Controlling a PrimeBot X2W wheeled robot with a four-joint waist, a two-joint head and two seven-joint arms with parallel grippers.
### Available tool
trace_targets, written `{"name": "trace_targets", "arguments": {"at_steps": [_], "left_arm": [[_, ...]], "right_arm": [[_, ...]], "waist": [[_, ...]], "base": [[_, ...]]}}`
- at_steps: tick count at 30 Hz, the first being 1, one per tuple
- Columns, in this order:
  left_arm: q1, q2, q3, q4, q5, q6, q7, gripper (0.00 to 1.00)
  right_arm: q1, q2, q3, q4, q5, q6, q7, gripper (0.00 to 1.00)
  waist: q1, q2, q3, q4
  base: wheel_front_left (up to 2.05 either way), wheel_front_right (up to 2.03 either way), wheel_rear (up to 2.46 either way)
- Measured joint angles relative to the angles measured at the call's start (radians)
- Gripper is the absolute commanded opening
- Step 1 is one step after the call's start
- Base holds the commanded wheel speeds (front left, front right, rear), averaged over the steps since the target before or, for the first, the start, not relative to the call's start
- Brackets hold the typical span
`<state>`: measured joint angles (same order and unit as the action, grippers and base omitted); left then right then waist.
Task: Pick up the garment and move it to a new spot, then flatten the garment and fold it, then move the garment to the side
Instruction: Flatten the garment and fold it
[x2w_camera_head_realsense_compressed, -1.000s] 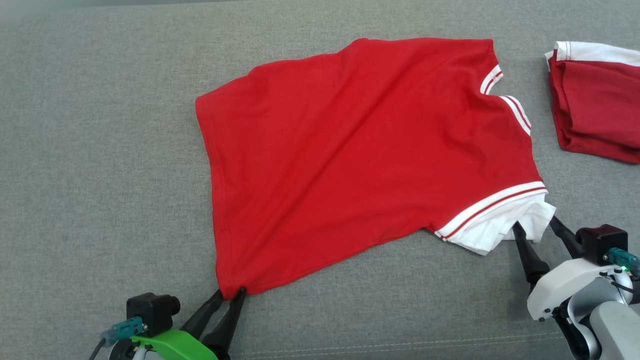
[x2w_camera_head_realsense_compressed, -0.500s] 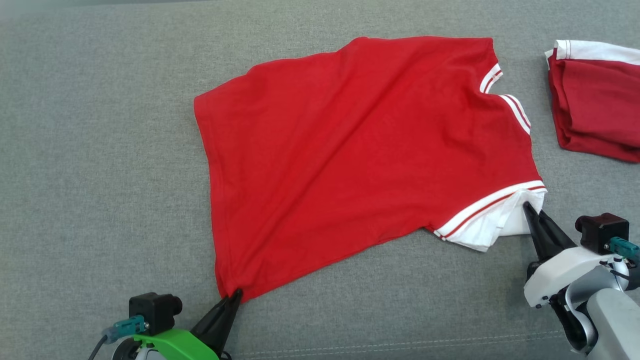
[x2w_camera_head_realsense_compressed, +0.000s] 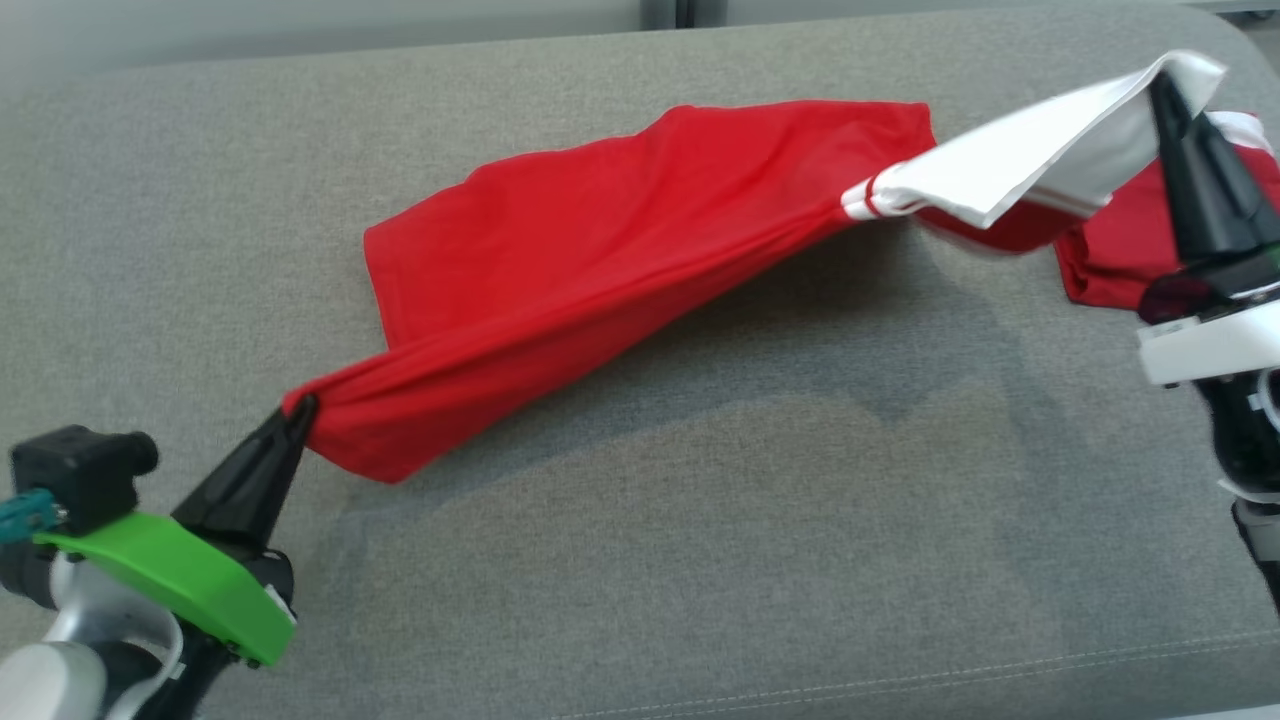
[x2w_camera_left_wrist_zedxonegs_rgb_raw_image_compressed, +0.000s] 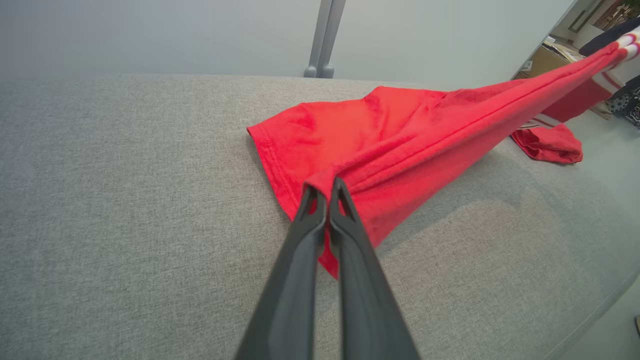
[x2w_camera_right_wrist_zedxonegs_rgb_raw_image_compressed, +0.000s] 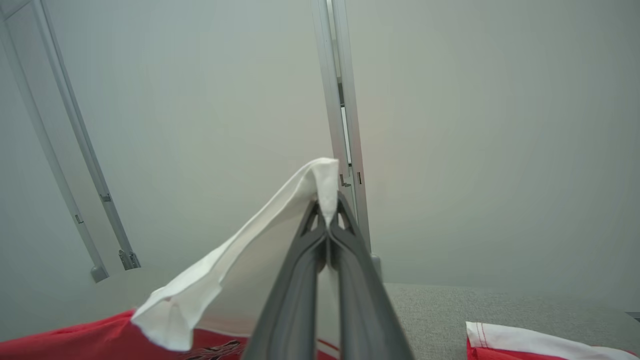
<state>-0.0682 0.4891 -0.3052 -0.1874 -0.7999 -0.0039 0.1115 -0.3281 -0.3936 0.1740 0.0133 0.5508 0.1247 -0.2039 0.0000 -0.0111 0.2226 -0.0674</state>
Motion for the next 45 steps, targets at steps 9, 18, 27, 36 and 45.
{"name": "trace_targets", "arguments": {"at_steps": [9, 18, 27, 36, 45], "left_arm": [[-0.04, 0.106, 0.159, -0.247, -0.128, -0.013, 0.066, 0.0], [-0.095, 0.203, 0.267, -0.477, -0.268, 0.004, 0.2, 0.0], [-0.263, 0.27, 0.29, -0.48, -0.456, 0.069, 0.384, 0.0], [-0.459, 0.206, 0.022, -0.114, -0.416, 0.101, 0.503, 0.0], [-0.992, -0.047, 0.06, -0.044, -0.116, 0.108, 0.207, 0.0]], "right_arm": [[0.005, -0.107, -0.116, -0.337, 0.297, 0.001, 0.08, 0.0], [0.01, -0.213, -0.262, -0.584, 0.587, 0.001, 0.21, 0.0], [-0.002, -0.298, -0.278, -0.555, 0.806, -0.048, 0.413, 0.0], [-0.242, -0.169, 0.062, -0.277, 0.684, -0.228, 0.517, 0.0], [-0.839, 0.019, -0.037, -0.212, 0.377, -0.269, 0.286, 0.0]], "waist": [[0.0, 0.0, -0.046, -0.042], [0.0, 0.0, -0.064, -0.083], [0.0, 0.0, 0.01, -0.083], [0.0, 0.0, 0.117, -0.053], [0.0001, 0.0, 0.218, -0.008]], "base": [[0.0, 0.0, 0.0], [0.0, 0.0, 0.0], [0.0, 0.0, 0.0], [0.0, 0.0, 0.0], [0.0, 0.0, 0.0]]}}
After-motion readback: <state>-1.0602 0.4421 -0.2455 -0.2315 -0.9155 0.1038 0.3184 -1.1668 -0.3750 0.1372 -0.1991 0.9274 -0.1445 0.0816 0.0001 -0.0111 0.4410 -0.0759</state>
